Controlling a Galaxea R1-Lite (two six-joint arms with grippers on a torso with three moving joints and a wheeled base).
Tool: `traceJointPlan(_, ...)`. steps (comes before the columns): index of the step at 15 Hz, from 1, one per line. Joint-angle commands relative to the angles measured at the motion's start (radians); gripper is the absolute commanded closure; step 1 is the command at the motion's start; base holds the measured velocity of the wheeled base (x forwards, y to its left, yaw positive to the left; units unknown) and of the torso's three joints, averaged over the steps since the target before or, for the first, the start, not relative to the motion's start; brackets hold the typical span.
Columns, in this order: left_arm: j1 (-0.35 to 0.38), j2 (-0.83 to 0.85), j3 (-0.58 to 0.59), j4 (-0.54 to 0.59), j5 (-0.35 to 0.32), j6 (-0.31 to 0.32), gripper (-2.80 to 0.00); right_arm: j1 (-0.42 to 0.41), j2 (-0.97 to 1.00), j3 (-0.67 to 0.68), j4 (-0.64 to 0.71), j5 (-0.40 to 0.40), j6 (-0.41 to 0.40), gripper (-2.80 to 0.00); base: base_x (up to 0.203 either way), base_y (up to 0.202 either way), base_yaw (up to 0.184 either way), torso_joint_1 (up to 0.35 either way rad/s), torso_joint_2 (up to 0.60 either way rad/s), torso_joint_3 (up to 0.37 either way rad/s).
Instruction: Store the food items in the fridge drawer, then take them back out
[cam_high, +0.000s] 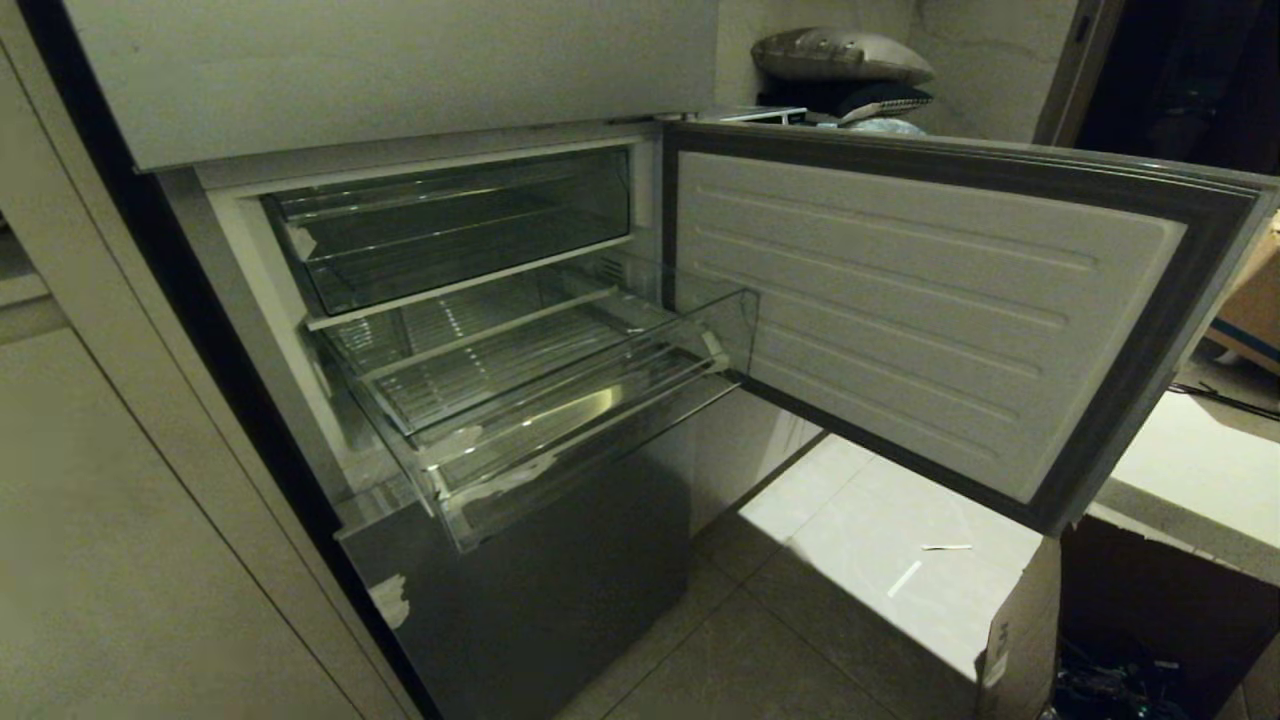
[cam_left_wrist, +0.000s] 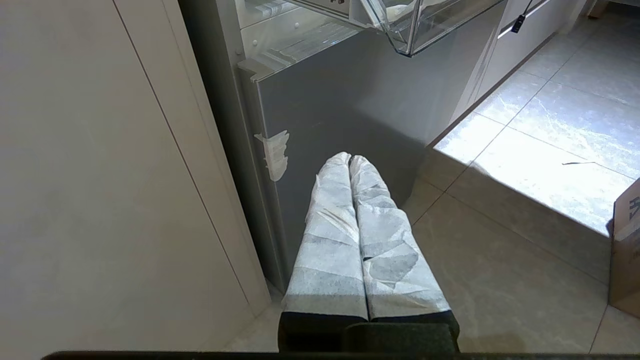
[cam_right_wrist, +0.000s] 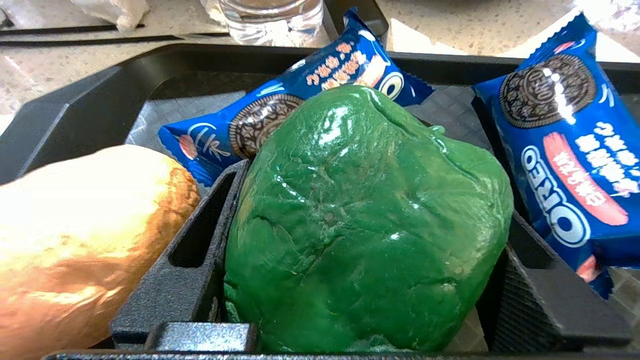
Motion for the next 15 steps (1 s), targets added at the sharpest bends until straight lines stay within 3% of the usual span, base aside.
traceJointPlan(1, -0.001, 0.000, 0.000, 0.001, 0.000, 0.000, 0.00, -0.002, -0.031, 0.011, -0.004, -0.001, 0.002, 0.00, 0.000, 0.000, 0.000, 0.000, 0.00, 0.000)
traceJointPlan(6, 0.000, 0.000, 0.000, 0.001, 0.000, 0.000, 0.00, -0.012, -0.182, 0.090, 0.025, -0.002, 0.007, 0.00, 0.000, 0.000, 0.000, 0.000, 0.00, 0.000)
traceJointPlan(11, -0.001, 0.000, 0.000, 0.001, 0.000, 0.000, 0.00, -0.034, -0.528, 0.251, 0.059, 0.004, 0.008, 0.00, 0.000, 0.000, 0.000, 0.000, 0.00, 0.000)
traceJointPlan(15, -0.001, 0.000, 0.000, 0.001, 0.000, 0.000, 0.00, -0.008, -0.871, 0.445, 0.062, 0.111, 0.012, 0.00, 0.000, 0.000, 0.000, 0.000, 0.00, 0.000)
